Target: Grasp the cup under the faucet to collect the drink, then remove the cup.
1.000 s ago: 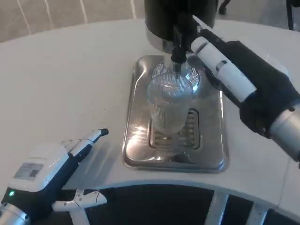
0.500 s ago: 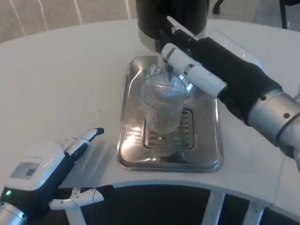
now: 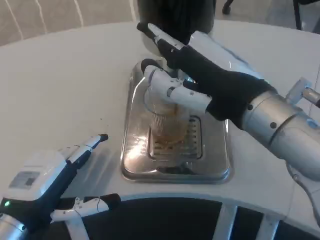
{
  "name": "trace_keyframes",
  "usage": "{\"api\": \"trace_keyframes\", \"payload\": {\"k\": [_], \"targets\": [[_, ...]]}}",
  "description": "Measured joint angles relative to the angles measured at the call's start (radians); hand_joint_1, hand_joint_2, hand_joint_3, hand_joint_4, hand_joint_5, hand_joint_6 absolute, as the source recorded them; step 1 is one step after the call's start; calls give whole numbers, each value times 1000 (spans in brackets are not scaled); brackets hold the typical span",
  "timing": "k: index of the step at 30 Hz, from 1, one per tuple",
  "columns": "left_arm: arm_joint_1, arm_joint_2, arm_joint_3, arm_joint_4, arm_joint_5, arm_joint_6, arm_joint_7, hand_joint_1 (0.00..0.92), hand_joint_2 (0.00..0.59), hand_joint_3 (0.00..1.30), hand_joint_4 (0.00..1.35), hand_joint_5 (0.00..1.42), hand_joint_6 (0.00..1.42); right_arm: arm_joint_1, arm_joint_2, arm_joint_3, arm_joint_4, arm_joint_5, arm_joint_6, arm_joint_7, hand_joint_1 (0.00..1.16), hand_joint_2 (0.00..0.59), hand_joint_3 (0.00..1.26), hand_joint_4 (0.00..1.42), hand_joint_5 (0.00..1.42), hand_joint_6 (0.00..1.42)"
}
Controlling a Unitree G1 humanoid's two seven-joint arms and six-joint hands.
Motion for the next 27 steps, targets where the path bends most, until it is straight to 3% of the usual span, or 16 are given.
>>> {"api": "trace_keyframes", "payload": {"k": [5,9,12,17,23,27], "targets": [[-2,-32,31,-2,-114,20,-75,16,57,8,10,211,322,11,3,9,-6,-40,-11,16,0,509,0,0,0,0],[-3,-77,66,-22,-197,63,-119,62,49,0,0,223,327,29,4,9,-23,-66,-18,26,0,509,0,0,0,0],[-14,-112,81,-60,-239,101,-145,178,44,0,0,245,355,40,7,5,-30,-75,-20,29,0,520,0,0,0,0],[-53,-171,83,-81,-248,143,-154,326,54,0,0,283,384,57,9,-3,-41,-80,-20,29,0,550,0,0,0,0],[-108,-235,83,-52,-259,147,-154,400,65,0,0,314,386,79,12,-10,-65,-97,-19,39,0,569,0,0,0,0],[-131,-253,83,-12,-272,141,-155,446,67,0,0,321,387,80,14,-22,-67,-97,-19,52,0,570,0,0,0,0]]}}
